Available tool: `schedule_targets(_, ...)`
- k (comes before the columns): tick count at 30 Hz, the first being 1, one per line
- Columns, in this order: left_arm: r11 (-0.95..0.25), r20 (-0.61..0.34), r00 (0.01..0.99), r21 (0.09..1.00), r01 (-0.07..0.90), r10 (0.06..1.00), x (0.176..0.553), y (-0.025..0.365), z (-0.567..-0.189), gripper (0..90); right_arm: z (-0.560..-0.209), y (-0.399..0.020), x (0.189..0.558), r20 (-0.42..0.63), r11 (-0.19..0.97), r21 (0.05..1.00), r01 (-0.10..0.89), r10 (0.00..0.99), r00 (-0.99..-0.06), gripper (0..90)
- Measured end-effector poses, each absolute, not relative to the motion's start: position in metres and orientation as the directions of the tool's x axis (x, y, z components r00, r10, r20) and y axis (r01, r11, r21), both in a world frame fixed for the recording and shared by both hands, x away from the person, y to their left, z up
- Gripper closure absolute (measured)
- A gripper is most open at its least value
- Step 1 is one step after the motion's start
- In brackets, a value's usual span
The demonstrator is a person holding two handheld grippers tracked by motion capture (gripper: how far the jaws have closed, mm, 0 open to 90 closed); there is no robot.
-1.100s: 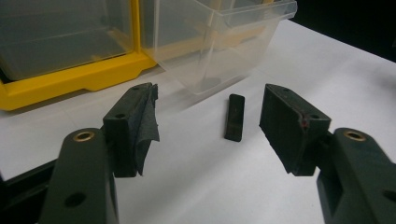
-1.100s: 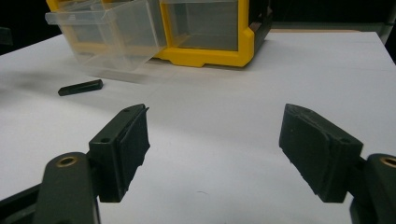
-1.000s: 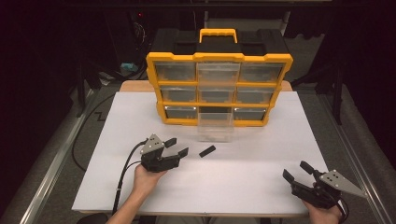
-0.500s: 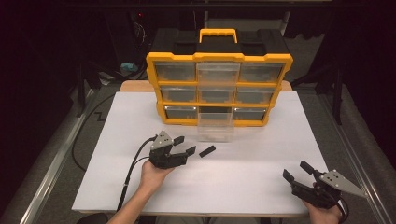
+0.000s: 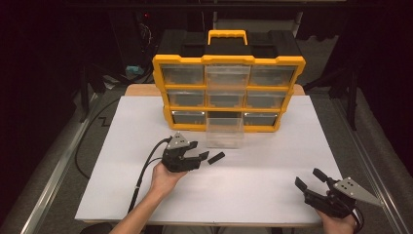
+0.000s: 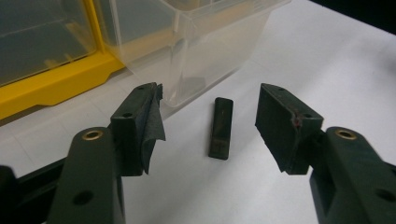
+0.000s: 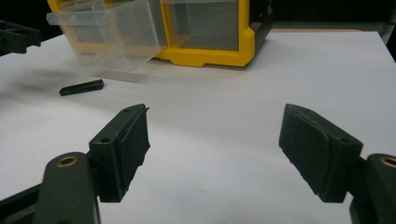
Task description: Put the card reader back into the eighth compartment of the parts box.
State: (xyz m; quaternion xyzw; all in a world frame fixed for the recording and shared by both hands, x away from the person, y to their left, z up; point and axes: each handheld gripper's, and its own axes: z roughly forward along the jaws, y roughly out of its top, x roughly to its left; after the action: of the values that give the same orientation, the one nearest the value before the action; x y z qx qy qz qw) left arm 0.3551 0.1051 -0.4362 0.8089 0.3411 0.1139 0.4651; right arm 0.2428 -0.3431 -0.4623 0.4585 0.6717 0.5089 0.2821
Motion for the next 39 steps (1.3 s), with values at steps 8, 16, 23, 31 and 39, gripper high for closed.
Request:
schedule_targets(8, -0.392, -0.158, 0.734, 0.761, 0.517, 0.661, 0.363, 0.099, -0.432, 43.9, -0.462, -0.343, 0.243, 0.085, 0.065, 0.943, 0.328, 0.902, -0.424, 24.7)
schedule_targets(16, -0.486, -0.132, 0.751, 0.687, 0.54, 0.647, 0.369, 0.09, -0.431, 46.1, -0.462, -0.343, 0.243, 0.087, 0.064, 0.943, 0.328, 0.901, -0.424, 24.7)
schedule_targets(23, -0.536, -0.133, 0.751, 0.621, 0.572, 0.647, 0.374, 0.081, -0.433, 47.7, -0.462, -0.343, 0.243, 0.086, 0.064, 0.943, 0.327, 0.901, -0.425, 24.7)
schedule_targets(31, -0.592, -0.096, 0.761, 0.569, 0.571, 0.642, 0.38, 0.067, -0.432, 49.5, -0.462, -0.343, 0.243, 0.085, 0.065, 0.943, 0.327, 0.901, -0.425, 24.7)
schedule_targets(39, -0.633, -0.079, 0.771, 0.521, 0.573, 0.632, 0.388, 0.052, -0.434, 52.5, -0.462, -0.343, 0.243, 0.086, 0.065, 0.943, 0.327, 0.9, -0.427, 24.7)
